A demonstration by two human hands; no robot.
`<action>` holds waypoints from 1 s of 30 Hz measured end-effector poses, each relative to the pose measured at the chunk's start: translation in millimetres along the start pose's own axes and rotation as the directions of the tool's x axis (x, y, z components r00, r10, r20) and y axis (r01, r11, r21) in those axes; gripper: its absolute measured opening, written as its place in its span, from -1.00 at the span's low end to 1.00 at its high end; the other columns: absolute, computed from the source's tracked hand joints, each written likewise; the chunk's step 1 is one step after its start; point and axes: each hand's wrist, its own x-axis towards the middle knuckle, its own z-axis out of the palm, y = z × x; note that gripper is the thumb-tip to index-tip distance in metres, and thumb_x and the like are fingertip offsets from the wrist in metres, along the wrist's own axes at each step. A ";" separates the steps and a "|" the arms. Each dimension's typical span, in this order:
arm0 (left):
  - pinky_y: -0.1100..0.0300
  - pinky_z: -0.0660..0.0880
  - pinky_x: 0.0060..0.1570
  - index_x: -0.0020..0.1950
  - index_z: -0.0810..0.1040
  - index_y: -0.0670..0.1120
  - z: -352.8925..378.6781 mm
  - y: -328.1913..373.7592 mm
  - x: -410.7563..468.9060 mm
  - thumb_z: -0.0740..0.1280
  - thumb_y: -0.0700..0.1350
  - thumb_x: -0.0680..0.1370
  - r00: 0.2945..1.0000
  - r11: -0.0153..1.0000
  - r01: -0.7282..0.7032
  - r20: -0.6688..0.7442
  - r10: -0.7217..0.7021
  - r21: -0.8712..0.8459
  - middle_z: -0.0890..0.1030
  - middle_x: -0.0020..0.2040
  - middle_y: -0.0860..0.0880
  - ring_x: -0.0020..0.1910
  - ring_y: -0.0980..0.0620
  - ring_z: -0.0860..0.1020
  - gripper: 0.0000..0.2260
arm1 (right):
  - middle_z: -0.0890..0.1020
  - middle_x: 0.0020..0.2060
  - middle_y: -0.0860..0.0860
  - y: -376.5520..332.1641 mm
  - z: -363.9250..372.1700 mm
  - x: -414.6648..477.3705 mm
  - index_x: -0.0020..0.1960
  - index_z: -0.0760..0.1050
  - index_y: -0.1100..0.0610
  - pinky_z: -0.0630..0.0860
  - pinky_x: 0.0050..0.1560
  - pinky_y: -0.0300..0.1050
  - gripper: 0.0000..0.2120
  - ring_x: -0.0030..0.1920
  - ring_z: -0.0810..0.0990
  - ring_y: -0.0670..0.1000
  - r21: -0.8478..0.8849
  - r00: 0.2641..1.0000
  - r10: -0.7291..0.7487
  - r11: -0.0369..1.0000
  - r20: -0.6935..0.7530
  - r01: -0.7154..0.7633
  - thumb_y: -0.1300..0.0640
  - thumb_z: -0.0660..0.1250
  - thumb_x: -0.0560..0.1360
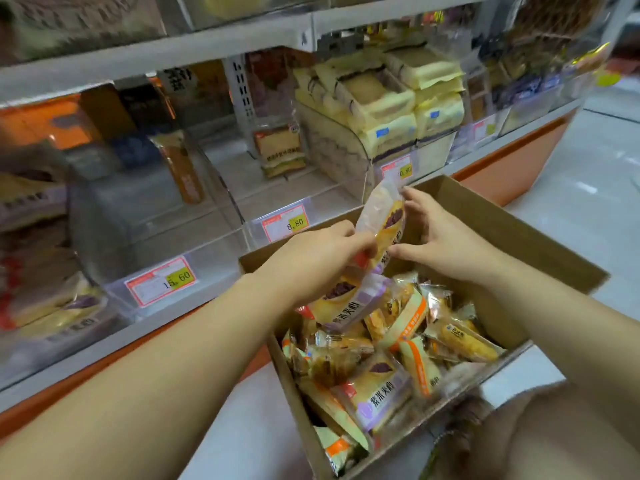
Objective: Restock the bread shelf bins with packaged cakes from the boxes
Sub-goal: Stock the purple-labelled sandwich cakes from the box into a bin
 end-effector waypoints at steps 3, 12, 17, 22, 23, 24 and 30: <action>0.14 0.36 -0.26 0.15 0.30 0.17 -25.1 -0.3 -17.1 0.30 -0.07 0.56 0.996 0.996 -0.046 -0.077 0.052 0.073 0.27 -0.05 0.12 -0.13 -0.01 0.44 -0.75 | 0.32 0.32 -0.18 -26.9 -13.5 0.9 0.51 0.12 0.01 0.19 0.37 -0.21 -0.13 0.37 0.27 -0.18 -0.003 0.999 -0.041 0.999 -0.001 0.041 0.04 0.53 0.34; 0.07 0.55 -0.08 0.18 0.34 0.23 -84.4 -11.5 -82.1 0.34 -0.25 0.51 0.957 0.998 0.066 -0.283 -0.066 -0.013 0.42 0.10 0.09 -0.06 0.05 0.53 -0.56 | 0.65 -0.11 -0.06 -122.9 -30.4 -1.9 0.07 0.42 0.01 0.58 -0.02 -0.13 -0.59 -0.08 0.66 -0.10 0.099 0.978 -0.201 0.976 0.057 0.195 0.16 0.53 0.33; 0.27 0.47 0.10 0.45 0.28 0.20 -105.9 -19.3 -122.4 0.37 -0.24 0.51 0.880 0.946 0.189 -0.382 -0.282 -0.264 0.49 0.24 0.08 0.07 0.17 0.50 -0.39 | 0.70 -0.29 -0.10 -161.0 -25.2 -10.4 -0.09 0.54 0.03 0.57 -0.10 -0.11 -0.83 -0.20 0.66 -0.14 0.042 0.969 -0.249 0.968 -0.005 0.249 0.08 0.50 0.38; 0.37 0.46 0.00 0.36 0.42 0.04 -131.2 -34.1 -155.5 0.41 -0.22 0.50 0.751 0.892 0.282 -0.496 -0.435 -0.354 0.56 -0.07 0.14 -0.14 0.22 0.53 -0.54 | 0.60 -0.47 -0.20 -199.4 -35.2 -29.4 -0.19 0.52 0.03 0.46 -0.33 -0.19 -0.88 -0.40 0.55 -0.28 -0.042 0.941 -0.319 0.948 -0.113 0.316 0.09 0.46 0.43; 0.33 0.48 0.01 0.29 0.47 0.03 -136.5 -35.6 -159.8 0.42 -0.21 0.49 0.727 0.877 0.292 -0.507 -0.462 -0.381 0.57 -0.11 0.12 -0.12 0.19 0.55 -0.60 | 0.55 -0.52 -0.24 -208.9 -39.1 -35.3 -0.25 0.48 0.01 0.40 -0.35 -0.22 -0.83 -0.43 0.53 -0.27 -0.069 0.936 -0.338 0.941 -0.100 0.333 0.09 0.46 0.43; 0.36 0.47 -0.02 0.22 0.50 0.03 -141.5 -36.6 -162.6 0.42 -0.21 0.49 0.708 0.869 0.299 -0.518 -0.480 -0.395 0.58 -0.14 0.11 -0.13 0.20 0.56 -0.67 | 0.53 -0.52 -0.26 -217.7 -42.3 -39.9 -0.26 0.47 0.00 0.35 -0.35 -0.26 -0.82 -0.41 0.52 -0.24 -0.087 0.933 -0.353 0.934 -0.062 0.348 0.09 0.46 0.43; 0.40 0.49 -0.10 -0.01 0.59 0.00 -170.9 -24.3 -161.9 0.46 -0.19 0.46 0.735 0.871 0.251 -0.503 -0.455 -0.422 0.62 -0.18 0.12 -0.19 0.26 0.56 -0.84 | 0.38 0.28 -0.24 -242.6 -14.7 -50.9 0.11 0.54 -0.04 0.49 0.14 -0.21 -0.70 0.17 0.47 -0.19 -0.198 0.885 -0.390 0.875 0.253 0.442 0.03 0.47 0.39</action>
